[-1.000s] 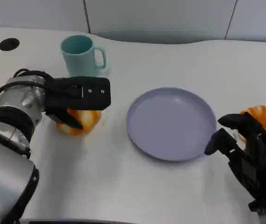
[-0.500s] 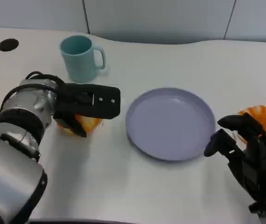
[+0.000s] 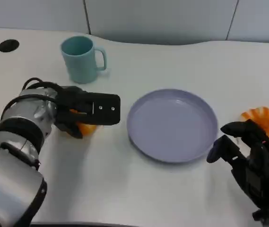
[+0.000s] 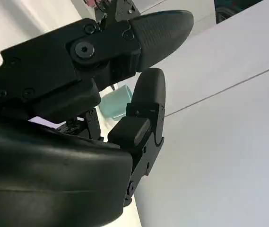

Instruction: Grasp the bread from the table and place it into the plate.

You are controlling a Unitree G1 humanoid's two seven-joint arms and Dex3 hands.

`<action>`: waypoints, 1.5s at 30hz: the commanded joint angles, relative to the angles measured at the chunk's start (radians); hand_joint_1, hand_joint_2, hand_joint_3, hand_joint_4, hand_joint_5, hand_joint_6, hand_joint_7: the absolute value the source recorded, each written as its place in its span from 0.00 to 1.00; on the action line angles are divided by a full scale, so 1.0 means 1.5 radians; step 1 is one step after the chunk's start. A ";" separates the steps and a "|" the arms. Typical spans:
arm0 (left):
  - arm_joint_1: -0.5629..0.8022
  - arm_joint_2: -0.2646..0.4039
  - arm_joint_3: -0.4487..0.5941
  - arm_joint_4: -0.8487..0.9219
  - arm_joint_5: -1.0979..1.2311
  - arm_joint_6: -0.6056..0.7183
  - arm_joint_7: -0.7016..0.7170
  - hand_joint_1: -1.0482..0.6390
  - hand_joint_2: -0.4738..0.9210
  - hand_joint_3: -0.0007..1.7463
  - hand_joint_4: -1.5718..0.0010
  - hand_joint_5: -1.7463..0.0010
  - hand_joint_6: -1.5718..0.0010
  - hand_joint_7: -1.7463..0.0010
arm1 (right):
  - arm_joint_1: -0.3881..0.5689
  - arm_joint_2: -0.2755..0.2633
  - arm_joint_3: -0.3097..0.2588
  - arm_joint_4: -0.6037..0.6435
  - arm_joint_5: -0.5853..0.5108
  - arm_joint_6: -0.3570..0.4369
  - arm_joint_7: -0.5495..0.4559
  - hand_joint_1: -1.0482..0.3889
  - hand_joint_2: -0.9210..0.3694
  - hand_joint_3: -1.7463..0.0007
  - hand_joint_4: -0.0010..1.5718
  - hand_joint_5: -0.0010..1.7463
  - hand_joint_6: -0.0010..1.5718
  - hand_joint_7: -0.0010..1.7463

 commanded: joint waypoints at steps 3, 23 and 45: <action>0.017 -0.001 0.003 0.001 -0.002 0.000 0.003 0.48 0.97 0.00 0.62 0.96 0.65 0.99 | 0.009 -0.002 -0.005 -0.010 0.008 -0.009 0.006 0.34 0.00 0.93 0.39 0.96 0.52 0.47; 0.021 0.017 0.005 -0.001 0.002 -0.008 0.082 0.57 0.99 0.01 0.46 0.92 0.35 0.93 | 0.009 -0.016 -0.008 -0.017 0.000 0.005 -0.005 0.34 0.00 0.93 0.39 0.96 0.52 0.47; -0.010 0.026 0.021 -0.003 -0.006 0.002 0.061 0.53 0.95 0.00 0.43 0.96 0.34 0.97 | -0.011 -0.021 -0.014 0.005 0.001 -0.001 -0.004 0.33 0.00 0.92 0.37 0.99 0.52 0.48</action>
